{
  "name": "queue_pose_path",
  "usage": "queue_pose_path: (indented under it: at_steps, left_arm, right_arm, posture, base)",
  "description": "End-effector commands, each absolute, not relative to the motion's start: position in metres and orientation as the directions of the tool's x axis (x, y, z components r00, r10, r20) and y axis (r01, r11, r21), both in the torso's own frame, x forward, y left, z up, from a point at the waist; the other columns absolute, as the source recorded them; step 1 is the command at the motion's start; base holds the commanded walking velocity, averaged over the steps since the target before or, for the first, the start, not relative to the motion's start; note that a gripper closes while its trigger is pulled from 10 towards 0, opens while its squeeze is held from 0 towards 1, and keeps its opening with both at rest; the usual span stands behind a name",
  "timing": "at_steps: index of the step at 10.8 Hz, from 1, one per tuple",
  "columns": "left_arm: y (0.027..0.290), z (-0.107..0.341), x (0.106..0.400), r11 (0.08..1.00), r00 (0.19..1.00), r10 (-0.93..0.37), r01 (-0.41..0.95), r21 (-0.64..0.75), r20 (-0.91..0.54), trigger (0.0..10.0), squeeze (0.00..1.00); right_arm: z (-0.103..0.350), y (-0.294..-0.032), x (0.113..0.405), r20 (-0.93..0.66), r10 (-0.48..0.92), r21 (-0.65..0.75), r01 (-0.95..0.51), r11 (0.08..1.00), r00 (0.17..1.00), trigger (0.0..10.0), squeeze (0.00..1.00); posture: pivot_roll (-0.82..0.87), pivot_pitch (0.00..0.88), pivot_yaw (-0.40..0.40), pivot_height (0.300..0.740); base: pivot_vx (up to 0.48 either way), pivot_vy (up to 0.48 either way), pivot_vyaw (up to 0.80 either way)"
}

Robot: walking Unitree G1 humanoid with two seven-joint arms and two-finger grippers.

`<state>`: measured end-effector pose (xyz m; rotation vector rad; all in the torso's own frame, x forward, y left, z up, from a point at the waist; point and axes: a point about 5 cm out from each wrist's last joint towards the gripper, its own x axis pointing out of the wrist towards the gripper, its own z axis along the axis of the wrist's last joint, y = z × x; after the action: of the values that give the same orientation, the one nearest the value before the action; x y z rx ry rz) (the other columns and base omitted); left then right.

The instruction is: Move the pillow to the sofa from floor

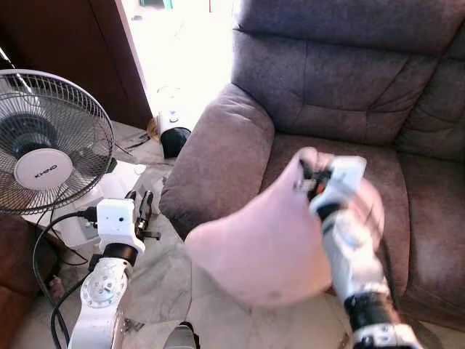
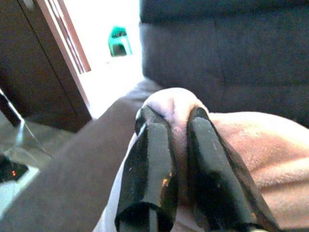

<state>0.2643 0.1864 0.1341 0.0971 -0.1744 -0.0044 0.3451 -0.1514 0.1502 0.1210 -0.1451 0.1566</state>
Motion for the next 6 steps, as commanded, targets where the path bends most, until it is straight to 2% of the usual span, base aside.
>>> queue_pose_path:
  at_steps: [1, 3, 4, 5, 6]
  left_arm:
    - [0.188, 0.131, 0.265, 0.996, 0.987, -0.014, -0.001, 0.091, 0.16, 10.0, 0.0]
    - [0.185, 0.126, 0.266, 0.999, 0.992, -0.02, 0.016, 0.036, 0.121, 10.0, 0.0]
    - [0.187, 0.118, 0.266, 0.998, 0.998, -0.014, 0.018, -0.064, 0.061, 10.0, 0.0]
    - [0.189, 0.103, 0.265, 0.984, 0.998, -0.056, 0.05, -0.174, -0.028, 10.0, 1.0]
    - [0.189, 0.1, 0.264, 0.977, 0.996, -0.083, 0.074, -0.198, -0.04, 10.0, 1.0]
  right_arm:
    - [0.19, -0.145, 0.348, 0.311, 0.168, 0.098, -0.208, 0.973, 0.935, 10.0, 0.0]
    - [0.171, -0.145, 0.347, 0.244, 0.163, 0.108, -0.194, 0.975, 0.956, 10.0, 0.0]
    - [0.164, -0.145, 0.345, 0.22, 0.161, 0.107, -0.188, 0.976, 0.962, 10.0, 0.0]
    - [0.161, -0.147, 0.345, 0.202, 0.153, 0.11, -0.177, 0.978, 0.967, 10.0, 0.0]
    - [0.161, -0.147, 0.344, 0.201, 0.152, 0.111, -0.177, 0.978, 0.968, 10.0, 0.0]
  posture:
    - [0.16, 0.15, -0.002, 0.74]
    - [0.17, 0.152, -0.005, 0.74]
    - [0.17, 0.152, -0.005, 0.74]
    - [0.17, 0.151, -0.004, 0.74]
    - [0.17, 0.153, -0.004, 0.74]
  base:
    - [0.0, 0.0, 0.0]
    - [0.0, 0.0, 0.0]
    - [0.0, 0.0, 0.0]
    - [0.0, 0.0, 0.0]
    - [0.0, 0.0, 0.0]
